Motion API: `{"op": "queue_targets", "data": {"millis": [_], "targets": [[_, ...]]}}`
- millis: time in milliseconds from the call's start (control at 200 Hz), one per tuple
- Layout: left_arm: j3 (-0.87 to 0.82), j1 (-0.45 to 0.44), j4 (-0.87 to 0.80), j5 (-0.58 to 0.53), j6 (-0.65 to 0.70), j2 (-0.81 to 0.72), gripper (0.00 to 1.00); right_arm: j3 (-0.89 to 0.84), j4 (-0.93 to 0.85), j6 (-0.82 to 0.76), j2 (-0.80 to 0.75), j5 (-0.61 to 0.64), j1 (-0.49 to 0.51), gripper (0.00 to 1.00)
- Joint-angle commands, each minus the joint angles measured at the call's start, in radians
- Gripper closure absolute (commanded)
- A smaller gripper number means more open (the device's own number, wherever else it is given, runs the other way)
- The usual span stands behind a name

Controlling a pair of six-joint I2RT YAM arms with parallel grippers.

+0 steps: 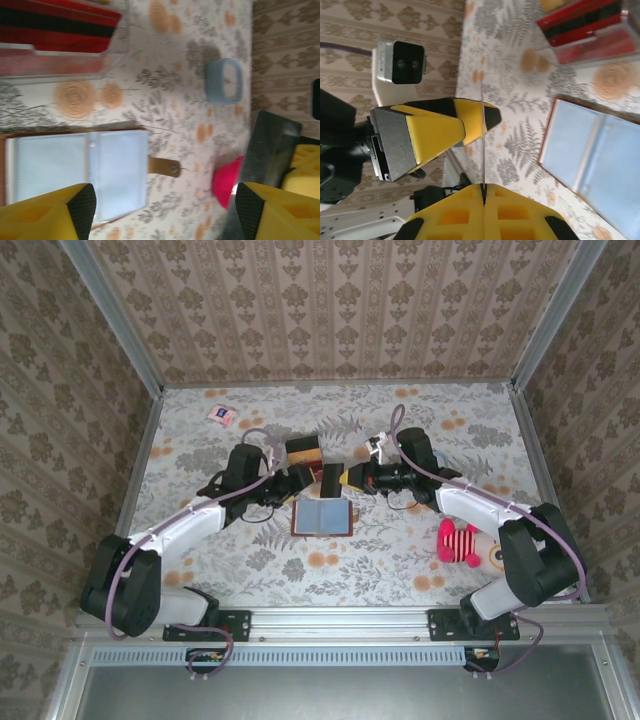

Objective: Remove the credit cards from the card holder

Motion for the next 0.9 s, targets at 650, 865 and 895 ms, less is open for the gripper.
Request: {"op": "queue_targets", "data": {"millis": [650,865,895], "targets": [[0.046,0.029,0.429,0.291,-0.226,0.013,0.83,0.081,0.225,0.182,0.038,-0.130,-0.005,1.00],[0.113,0.072,0.211,0.294,-0.056,0.014,1.00,0.072,0.170,0.163,0.032,-0.071,-0.013,0.72],[0.128,0.081,0.163,0.288,-0.011,0.013,1.00,0.075,0.137,0.147,0.029,-0.054,-0.015,0.65]]}}
